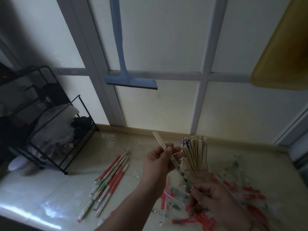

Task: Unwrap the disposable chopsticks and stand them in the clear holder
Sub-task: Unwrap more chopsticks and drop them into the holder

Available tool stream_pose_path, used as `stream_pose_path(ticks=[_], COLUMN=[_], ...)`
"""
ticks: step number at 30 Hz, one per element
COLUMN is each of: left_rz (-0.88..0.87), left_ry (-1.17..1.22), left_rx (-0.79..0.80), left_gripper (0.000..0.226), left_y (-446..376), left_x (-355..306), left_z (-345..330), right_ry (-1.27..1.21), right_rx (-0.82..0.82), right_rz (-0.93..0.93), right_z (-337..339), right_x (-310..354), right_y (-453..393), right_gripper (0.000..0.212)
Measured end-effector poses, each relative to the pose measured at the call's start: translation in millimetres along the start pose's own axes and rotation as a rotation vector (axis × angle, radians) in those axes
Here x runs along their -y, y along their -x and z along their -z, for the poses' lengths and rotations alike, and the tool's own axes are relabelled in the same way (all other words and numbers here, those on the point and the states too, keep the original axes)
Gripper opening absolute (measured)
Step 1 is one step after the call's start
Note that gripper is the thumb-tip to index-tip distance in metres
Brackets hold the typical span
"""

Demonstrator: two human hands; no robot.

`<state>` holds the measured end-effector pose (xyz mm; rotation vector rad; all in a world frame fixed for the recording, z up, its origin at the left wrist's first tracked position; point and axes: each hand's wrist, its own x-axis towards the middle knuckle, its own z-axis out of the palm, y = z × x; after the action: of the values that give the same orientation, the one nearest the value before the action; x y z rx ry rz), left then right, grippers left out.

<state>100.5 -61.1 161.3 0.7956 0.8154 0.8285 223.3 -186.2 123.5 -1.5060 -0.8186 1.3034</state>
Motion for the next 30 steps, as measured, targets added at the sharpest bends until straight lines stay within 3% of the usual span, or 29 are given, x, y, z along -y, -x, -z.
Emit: stream_pose_path(ticks=[12, 16, 22, 27, 30], left_rz=[0.062, 0.022, 0.020, -0.041, -0.061], left_ry=[-0.206, -0.084, -0.234, -0.162, -0.114], left_rx=[0.107, -0.016, -0.091, -0.238, -0.312], left_gripper=[0.025, 0.031, 0.020, 0.020, 0.021], left_y=[12.1, -13.9, -36.8, -59.0, -69.5], left_x=[10.9, -12.4, -23.3, -33.6, -43.0], left_z=[-1.2, 4.8, 17.5, 31.8, 47.6], right_ry=[-0.089, -0.068, -0.025, -0.006, 0.130], right_rx=[-0.043, -0.018, 0.040, 0.060, 0.025], right_rz=[0.010, 0.014, -0.007, -0.064, -0.099], right_z=[3.0, 10.7, 16.6, 29.9, 46.5], right_x=[0.3, 6.5, 4.6, -9.4, -25.9], right_y=[1.8, 5.2, 3.2, 4.5, 7.8], right_gripper=[0.016, 0.021, 0.020, 0.017, 0.019])
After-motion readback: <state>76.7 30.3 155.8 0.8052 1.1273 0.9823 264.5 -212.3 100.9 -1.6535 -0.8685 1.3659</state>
